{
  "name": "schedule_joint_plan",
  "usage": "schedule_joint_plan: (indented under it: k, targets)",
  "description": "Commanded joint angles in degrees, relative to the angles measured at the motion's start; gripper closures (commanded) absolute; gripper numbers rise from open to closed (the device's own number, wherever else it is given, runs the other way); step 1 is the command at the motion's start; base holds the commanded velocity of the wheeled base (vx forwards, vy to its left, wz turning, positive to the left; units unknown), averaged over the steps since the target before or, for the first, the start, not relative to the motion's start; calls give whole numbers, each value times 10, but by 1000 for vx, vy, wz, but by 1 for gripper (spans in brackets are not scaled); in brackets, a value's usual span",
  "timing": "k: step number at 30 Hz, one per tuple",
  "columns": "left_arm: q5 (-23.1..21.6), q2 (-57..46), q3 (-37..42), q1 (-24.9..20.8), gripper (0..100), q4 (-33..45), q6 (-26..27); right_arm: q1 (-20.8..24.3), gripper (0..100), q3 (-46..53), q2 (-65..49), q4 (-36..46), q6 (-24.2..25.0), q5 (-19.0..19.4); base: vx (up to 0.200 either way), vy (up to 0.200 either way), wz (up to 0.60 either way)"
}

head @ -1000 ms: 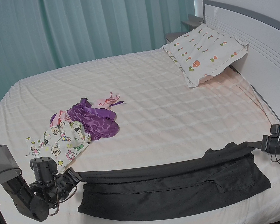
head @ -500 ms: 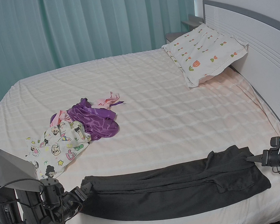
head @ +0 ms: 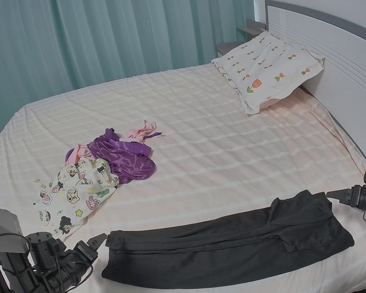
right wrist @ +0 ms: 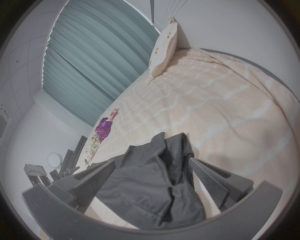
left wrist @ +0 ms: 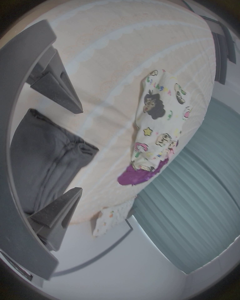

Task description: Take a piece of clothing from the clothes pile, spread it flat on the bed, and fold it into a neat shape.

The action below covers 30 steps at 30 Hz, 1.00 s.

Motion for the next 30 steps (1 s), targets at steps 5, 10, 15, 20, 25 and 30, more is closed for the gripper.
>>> schedule_joint_plan:
  k: [5, 10, 15, 20, 25, 30]
  targets:
    - [-43, -123, 35, 31, 0, -11, -92, 11, 0, 82, -128, 5, 48, -2, 0, 0, 0]
    - [-45, -118, 35, 31, 0, -3, -107, 11, 0, 108, -130, -1, 87, -3, 0, 0, 0]
    - [-63, -106, 35, 32, 0, 4, -141, 27, 0, 111, -117, 0, 143, -39, -160, 0, 0]
    - [-91, -101, 35, 32, 0, 12, -179, 102, 0, 106, -108, -1, 248, -124, -200, 0, 0]
    - [-121, -97, 35, 38, 0, 14, -205, 213, 0, 87, -105, -2, 357, -222, -120, 0, 0]
    - [-148, -84, 35, 38, 0, 14, -230, 302, 0, 66, -93, -1, 454, -292, 0, 0, 0]
